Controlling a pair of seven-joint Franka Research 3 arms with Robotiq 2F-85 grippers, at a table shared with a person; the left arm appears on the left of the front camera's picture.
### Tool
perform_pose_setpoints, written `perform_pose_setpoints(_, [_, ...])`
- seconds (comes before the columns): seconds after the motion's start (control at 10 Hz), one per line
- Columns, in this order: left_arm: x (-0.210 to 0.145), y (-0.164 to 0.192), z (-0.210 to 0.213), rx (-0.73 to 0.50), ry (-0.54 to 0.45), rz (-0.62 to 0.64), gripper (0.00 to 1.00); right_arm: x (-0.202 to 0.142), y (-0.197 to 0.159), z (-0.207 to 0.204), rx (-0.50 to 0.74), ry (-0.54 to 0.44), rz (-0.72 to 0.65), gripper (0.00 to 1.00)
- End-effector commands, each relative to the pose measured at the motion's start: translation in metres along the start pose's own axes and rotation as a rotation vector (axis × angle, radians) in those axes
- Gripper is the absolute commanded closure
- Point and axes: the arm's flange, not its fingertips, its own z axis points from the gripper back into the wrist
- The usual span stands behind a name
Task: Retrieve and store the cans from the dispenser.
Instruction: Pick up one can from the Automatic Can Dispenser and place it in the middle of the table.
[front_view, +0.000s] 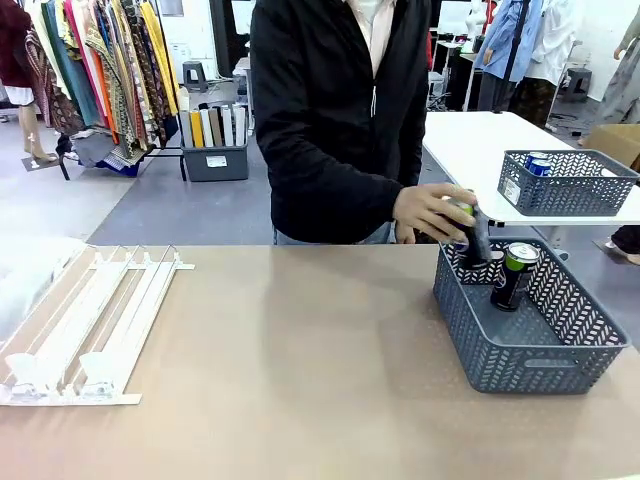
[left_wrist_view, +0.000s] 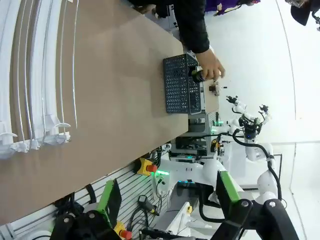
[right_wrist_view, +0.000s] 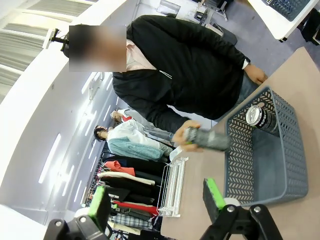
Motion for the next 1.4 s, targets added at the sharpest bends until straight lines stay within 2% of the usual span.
perform_pose_setpoints(0.0, [-0.0034, 0.0049, 0.0039, -0.006, 0.001, -0.01, 0.0, 0.0019, 0.0019, -0.0021, 0.024, -0.011, 0.027, 0.0])
perform_pose_setpoints(1.3, [-0.0034, 0.0049, 0.0039, -0.006, 0.001, -0.01, 0.0, 0.0019, 0.0019, -0.0021, 0.024, -0.011, 0.027, 0.0])
